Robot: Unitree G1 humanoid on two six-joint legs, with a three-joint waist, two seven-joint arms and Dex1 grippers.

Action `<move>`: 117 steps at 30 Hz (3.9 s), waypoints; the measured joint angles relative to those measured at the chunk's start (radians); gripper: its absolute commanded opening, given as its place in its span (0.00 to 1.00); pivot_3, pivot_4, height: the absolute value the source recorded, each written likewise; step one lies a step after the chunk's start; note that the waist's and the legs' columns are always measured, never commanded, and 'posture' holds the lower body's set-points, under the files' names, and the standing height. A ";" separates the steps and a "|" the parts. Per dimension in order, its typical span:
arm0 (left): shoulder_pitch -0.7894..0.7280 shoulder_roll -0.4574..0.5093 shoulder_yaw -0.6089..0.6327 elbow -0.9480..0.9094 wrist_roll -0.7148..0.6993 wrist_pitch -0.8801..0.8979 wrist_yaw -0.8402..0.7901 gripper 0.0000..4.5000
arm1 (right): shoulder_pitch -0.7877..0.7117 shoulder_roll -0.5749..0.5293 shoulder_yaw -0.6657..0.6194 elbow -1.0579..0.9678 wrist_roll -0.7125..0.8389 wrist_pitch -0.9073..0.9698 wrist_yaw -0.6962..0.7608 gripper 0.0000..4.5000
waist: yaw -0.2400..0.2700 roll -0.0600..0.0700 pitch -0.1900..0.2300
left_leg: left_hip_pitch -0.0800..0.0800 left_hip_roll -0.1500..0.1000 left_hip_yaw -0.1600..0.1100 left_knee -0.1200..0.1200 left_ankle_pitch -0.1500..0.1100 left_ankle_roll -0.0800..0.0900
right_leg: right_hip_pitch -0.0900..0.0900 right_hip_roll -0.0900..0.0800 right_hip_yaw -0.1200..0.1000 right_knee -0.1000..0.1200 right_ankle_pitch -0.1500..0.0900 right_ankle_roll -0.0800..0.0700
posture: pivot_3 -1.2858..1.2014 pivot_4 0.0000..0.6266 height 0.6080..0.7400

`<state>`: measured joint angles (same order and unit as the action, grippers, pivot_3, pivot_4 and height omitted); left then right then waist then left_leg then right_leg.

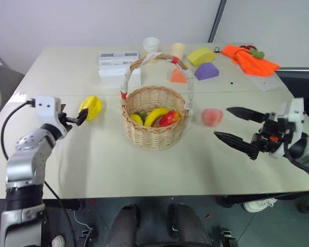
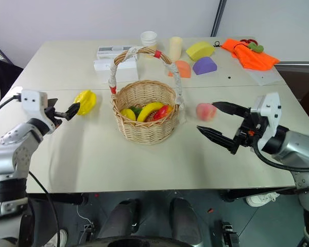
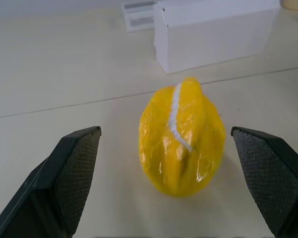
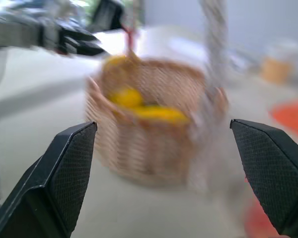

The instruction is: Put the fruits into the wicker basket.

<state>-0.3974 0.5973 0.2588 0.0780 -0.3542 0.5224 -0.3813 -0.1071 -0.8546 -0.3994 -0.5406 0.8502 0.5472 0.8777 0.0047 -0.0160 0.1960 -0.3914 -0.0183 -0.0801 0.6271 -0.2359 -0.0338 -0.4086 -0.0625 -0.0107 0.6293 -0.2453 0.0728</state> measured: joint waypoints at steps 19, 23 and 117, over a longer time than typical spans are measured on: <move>-0.279 -0.049 -0.119 0.398 0.069 0.070 -0.138 0.94 | -0.073 0.070 0.168 -0.099 0.008 0.013 -0.063 1.00 | 0.005 -0.003 0.002 | -0.002 -0.002 -0.001 0.000 0.000 0.000 | -0.001 -0.002 0.000 0.000 0.004 0.003 | 0.52 0.24 1.00; -0.289 -0.050 -0.117 0.435 0.070 0.079 -0.136 0.63 | -0.099 0.071 0.188 -0.116 0.008 0.015 -0.090 1.00 | 0.006 -0.003 0.002 | -0.002 -0.002 -0.001 0.000 0.000 0.000 | -0.001 -0.002 0.000 0.000 0.004 0.003 | 0.52 0.24 1.00; 0.216 0.087 -0.041 -0.408 -0.304 -0.072 -0.551 1.00 | -0.500 0.374 0.658 0.141 -0.468 0.196 -0.400 0.99 | -0.015 -0.003 0.002 | -0.017 0.012 0.020 0.005 -0.002 0.003 | -0.020 0.004 0.009 0.002 0.011 0.004 | 0.52 0.24 1.00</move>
<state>-0.1814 0.6843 0.2182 -0.3296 -0.6584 0.4509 -0.9318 -0.6074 -0.4804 0.2589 -0.3997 0.3819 0.7435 0.4779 -0.0103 -0.0191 0.1979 -0.4080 -0.0058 -0.0601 0.6323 -0.2381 -0.0304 -0.4285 -0.0587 -0.0021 0.6308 -0.2345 0.0765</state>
